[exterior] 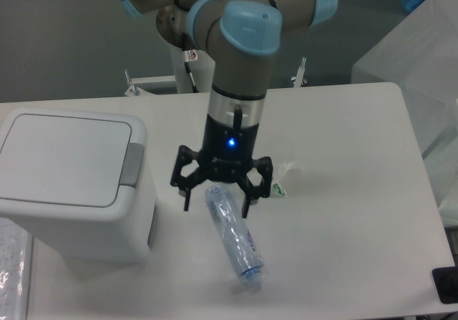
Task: Open the trash can
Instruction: 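Lower the gripper finger onto the lid's front edge, then push the lid edge upward with the gripper to flip it open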
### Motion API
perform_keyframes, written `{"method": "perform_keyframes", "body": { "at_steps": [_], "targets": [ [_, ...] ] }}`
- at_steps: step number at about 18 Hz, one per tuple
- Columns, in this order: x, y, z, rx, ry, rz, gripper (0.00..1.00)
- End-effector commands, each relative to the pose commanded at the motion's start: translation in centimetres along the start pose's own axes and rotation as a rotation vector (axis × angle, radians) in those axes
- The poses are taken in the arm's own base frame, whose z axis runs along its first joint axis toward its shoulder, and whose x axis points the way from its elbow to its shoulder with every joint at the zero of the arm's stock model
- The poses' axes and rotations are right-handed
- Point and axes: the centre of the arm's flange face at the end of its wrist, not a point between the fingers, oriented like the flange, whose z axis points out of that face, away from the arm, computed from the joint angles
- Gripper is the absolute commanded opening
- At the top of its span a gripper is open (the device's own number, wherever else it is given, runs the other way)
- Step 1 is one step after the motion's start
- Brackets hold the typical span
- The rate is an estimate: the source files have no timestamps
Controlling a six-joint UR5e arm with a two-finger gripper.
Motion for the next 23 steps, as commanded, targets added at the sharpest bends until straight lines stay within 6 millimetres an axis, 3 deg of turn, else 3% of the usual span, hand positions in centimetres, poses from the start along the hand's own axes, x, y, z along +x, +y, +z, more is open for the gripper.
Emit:
{"method": "perform_keyframes", "body": {
  "at_steps": [3,11,23],
  "targets": [
    [1.8,2.4,-0.5,-0.013,0.02,-0.001,1.0],
    [4.1,2.3,0.1,-0.003,0.098,-0.012,1.0],
    [3.5,2.4,1.3,-0.02,0.09,-0.038,1.0]
  ]
}}
